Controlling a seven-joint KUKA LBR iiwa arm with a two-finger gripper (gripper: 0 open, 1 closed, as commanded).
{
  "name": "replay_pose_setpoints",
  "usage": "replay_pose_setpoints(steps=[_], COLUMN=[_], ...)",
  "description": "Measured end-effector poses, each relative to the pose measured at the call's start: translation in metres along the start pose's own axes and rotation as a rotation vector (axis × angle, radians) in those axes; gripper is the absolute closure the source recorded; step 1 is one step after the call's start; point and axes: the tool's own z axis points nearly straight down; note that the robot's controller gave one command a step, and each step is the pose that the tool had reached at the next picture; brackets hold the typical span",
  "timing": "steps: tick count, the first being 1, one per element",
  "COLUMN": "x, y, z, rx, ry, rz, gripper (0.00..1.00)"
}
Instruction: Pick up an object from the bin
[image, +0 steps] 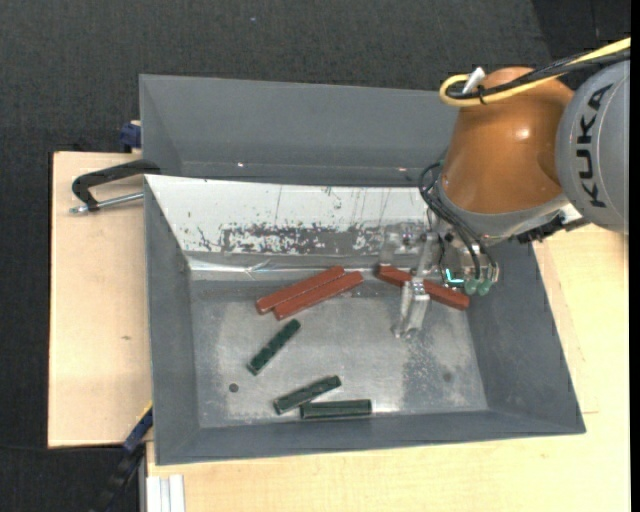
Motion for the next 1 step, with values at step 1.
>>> replay_pose_setpoints(steps=[1], x=[-0.0015], y=[0.0], z=[-0.0041], rx=[0.0], ry=[-0.008], rz=[0.0], gripper=[0.0])
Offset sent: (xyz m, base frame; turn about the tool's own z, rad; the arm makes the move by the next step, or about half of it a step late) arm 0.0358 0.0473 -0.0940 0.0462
